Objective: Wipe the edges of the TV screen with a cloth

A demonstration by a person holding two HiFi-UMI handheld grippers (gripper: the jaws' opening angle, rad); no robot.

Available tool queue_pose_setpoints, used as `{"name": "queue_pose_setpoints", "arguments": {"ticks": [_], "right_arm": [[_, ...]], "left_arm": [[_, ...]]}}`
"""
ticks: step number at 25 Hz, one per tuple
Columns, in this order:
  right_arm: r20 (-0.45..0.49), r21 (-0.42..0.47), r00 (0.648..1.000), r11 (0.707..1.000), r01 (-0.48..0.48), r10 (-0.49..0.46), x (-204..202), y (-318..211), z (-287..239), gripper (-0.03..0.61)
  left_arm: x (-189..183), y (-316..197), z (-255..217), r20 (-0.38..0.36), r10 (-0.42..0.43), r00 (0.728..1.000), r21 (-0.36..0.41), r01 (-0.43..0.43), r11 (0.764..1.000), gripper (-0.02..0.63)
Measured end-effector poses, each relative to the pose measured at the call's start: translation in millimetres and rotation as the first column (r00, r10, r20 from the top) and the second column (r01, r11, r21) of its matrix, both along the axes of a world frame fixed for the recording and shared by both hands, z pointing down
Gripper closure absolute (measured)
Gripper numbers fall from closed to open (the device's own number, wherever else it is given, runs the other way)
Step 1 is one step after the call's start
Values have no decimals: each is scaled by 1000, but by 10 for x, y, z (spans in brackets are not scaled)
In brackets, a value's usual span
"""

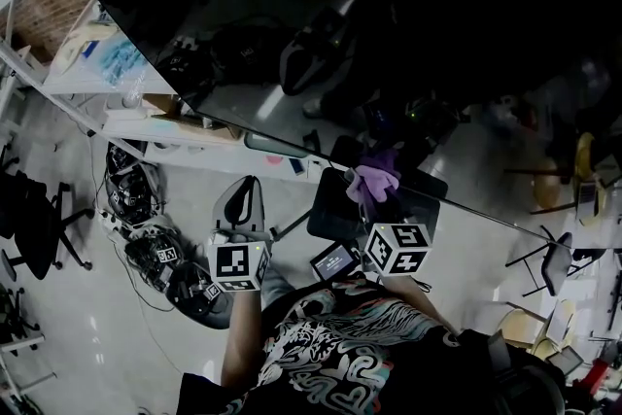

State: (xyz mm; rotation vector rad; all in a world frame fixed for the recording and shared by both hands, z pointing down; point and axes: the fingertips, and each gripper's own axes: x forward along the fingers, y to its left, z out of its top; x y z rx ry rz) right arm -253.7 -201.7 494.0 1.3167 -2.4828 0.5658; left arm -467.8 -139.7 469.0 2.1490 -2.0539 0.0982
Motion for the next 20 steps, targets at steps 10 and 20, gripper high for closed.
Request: {"name": "queue_pose_setpoints", "arguments": {"ticks": [10, 20], "right_arm": [[16, -10, 999, 999, -36, 37, -115, -6, -27, 491], [26, -10, 999, 999, -46, 46, -379, -35, -23, 491]], "left_arm": [[-147, -10, -72, 6, 19, 1000, 4, -19, 1000, 581], [-452, -4, -96, 15, 12, 1000, 6, -12, 1000, 581]]}}
